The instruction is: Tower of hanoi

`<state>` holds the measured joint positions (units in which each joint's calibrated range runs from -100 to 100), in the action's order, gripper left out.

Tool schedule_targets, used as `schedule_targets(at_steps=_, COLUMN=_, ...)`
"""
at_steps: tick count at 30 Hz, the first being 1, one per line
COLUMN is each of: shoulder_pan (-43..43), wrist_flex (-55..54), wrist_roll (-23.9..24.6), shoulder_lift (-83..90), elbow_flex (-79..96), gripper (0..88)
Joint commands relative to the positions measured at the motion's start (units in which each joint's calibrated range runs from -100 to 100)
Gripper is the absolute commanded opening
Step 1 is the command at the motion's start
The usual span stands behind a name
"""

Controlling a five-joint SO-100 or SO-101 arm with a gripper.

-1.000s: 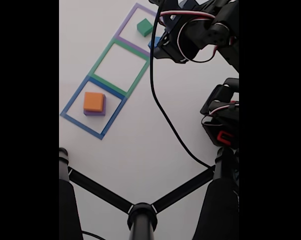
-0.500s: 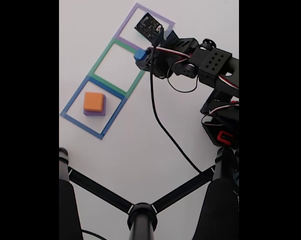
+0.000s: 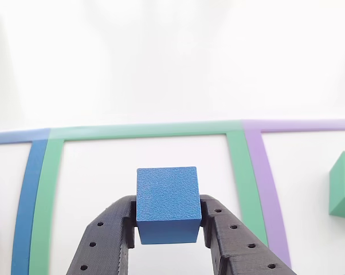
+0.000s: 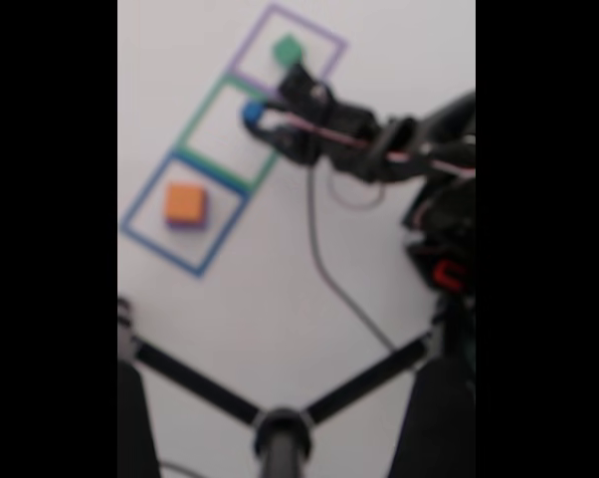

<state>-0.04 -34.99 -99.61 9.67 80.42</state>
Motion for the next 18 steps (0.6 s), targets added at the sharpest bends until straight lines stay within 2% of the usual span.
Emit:
schedule_targets(at_steps=1, shoulder_pan=-1.1, wrist_flex=-8.3, wrist_roll=-0.4, shoulder_lift=-5.3, elbow_flex=-1.0, gripper=2.2)
schedule_targets(at_steps=12, shoulder_pan=-2.4, wrist_flex=-19.7, wrist_roll=-0.4, shoulder_lift=-17.3, elbow_flex=-2.2, gripper=2.9)
schedule_targets(at_steps=18, shoulder_pan=-1.7, wrist_flex=-21.9, wrist_roll=-0.4, shoulder_lift=-21.7, elbow_flex=-4.5, gripper=3.7)
